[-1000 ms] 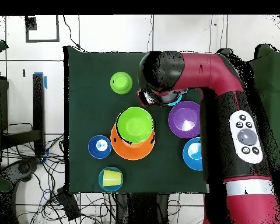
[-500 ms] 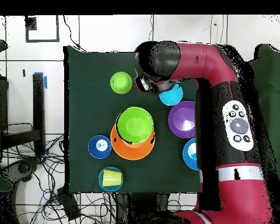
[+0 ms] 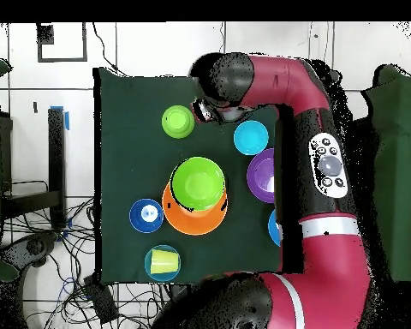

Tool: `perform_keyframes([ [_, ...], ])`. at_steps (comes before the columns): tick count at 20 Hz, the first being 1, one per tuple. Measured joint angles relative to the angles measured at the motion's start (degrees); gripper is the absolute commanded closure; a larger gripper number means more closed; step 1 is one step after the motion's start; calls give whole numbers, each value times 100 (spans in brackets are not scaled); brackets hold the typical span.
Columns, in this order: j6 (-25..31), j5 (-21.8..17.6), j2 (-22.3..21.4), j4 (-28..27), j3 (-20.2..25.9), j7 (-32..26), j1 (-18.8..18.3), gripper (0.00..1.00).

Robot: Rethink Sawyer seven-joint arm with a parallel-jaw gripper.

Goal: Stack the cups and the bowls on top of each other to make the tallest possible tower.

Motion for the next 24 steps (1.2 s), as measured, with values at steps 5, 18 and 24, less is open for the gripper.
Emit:
perform_keyframes([
  [5, -1, -1, 296, -261, -1, 0, 35, 0],
  [18, -1, -13, 885, -866, -6, 0, 99, 0],
  [24, 61, -36, 971, -1115, -40, 0, 221, 0],
])
